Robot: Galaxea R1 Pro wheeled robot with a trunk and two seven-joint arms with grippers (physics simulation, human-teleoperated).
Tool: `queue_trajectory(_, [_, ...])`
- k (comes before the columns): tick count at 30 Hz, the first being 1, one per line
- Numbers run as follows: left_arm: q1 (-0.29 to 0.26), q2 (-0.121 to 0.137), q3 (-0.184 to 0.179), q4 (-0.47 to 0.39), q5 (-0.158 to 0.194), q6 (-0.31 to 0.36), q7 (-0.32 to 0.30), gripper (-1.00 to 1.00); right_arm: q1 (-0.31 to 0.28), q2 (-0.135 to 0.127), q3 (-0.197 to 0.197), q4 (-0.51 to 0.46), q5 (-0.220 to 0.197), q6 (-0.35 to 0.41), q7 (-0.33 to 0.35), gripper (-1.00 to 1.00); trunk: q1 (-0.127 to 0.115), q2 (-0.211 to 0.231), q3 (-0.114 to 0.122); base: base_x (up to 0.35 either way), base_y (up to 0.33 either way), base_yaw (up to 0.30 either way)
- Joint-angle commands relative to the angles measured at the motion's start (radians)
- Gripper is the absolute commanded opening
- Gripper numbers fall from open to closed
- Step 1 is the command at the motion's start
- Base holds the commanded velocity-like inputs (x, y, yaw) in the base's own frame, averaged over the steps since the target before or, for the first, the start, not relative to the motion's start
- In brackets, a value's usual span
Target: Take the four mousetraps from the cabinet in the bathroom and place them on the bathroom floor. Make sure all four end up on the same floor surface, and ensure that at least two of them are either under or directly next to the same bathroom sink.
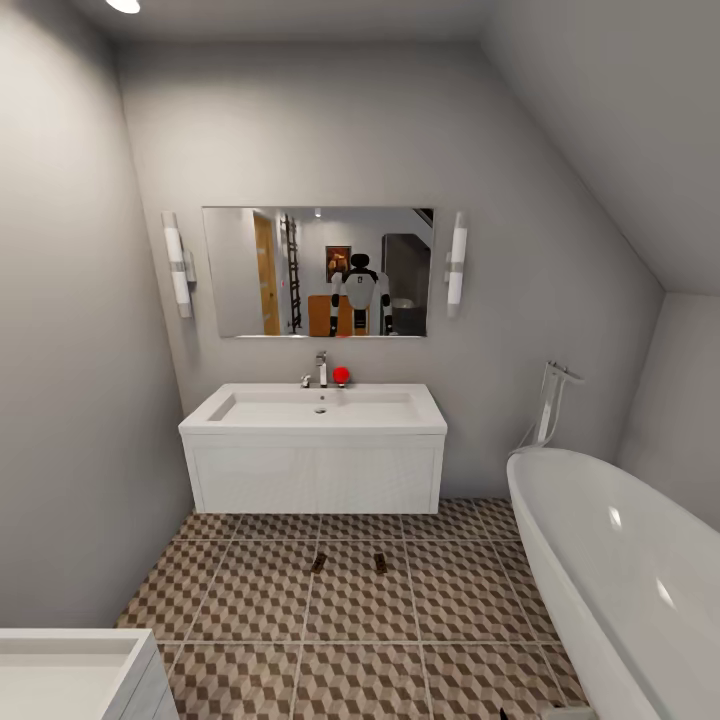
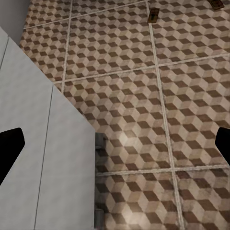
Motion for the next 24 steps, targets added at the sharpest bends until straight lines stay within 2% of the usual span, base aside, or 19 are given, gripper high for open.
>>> queue_trajectory(1, [-0.001,0.000,-0.009,0.002,0.010,-0.004,0.001,1.00,-0.001,-0.001,0.006,0.001,-0.011,-0.003,0.003,1.00,0.000,-0.001,-0.002,0.000,0.000,0.000])
queue_trajectory(24, [-0.001,-0.003,-0.009,0.007,0.010,-0.003,0.001,1.00,-0.001,-0.001,0.006,0.001,-0.011,-0.003,0.003,1.00,0.000,-0.001,-0.002,-0.010,0.000,0.000])
